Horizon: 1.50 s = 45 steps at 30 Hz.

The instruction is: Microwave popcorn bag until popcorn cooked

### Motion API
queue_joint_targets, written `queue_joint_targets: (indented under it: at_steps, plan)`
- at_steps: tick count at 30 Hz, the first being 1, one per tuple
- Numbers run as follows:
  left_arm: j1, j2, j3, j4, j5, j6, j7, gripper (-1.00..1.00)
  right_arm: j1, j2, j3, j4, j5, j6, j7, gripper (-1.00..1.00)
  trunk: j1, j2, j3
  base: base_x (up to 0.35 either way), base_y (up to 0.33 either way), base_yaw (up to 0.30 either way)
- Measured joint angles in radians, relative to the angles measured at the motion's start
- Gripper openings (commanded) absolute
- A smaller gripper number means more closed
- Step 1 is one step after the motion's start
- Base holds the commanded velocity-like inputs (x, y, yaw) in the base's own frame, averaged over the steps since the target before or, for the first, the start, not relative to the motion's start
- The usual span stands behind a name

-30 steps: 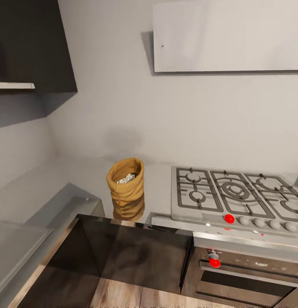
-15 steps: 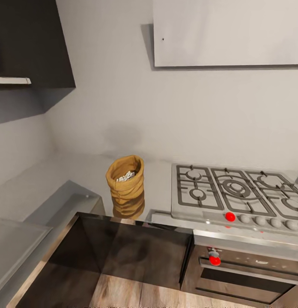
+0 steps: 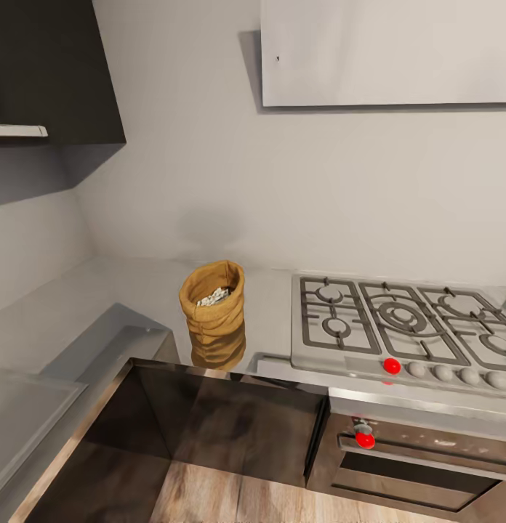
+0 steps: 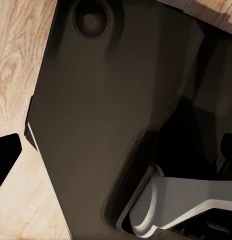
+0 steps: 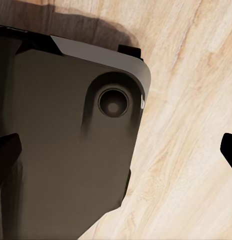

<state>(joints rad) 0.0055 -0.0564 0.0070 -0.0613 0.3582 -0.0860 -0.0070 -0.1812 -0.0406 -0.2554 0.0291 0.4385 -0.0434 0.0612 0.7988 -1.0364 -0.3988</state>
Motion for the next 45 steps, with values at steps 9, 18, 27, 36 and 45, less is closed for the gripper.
queue_joint_targets:
  at_steps: [9,18,27,36,45]
  plan:
    - [0.0,0.001,0.0,0.0,0.001,0.0,-0.001,1.0,0.0,0.0,0.0,0.0,0.0,0.001,0.0,1.0,0.0,0.0,0.0,-0.005,0.0,0.0]
    - [0.0,0.0,0.001,0.0,0.002,-0.001,0.0,1.0,0.0,0.0,0.0,0.0,-0.001,0.0,0.001,1.0,0.001,0.0,0.0,-0.291,0.0,0.0]
    - [0.0,0.002,0.003,0.0,0.0,0.0,-0.003,1.0,-0.035,0.033,0.025,-0.027,-0.003,0.01,0.011,1.0,0.0,0.0,0.0,-0.069,0.0,0.0]
    - [0.0,0.002,0.007,0.001,0.002,0.0,-0.003,1.0,-0.085,0.068,0.011,-0.077,0.009,-0.002,-0.006,1.0,0.001,0.0,0.0,-0.226,0.0,0.0]
    - [0.0,0.003,0.006,0.002,0.002,0.0,-0.003,1.0,-0.085,0.068,0.011,-0.095,0.01,-0.002,-0.004,1.0,0.0,0.0,0.0,-0.136,0.0,0.0]
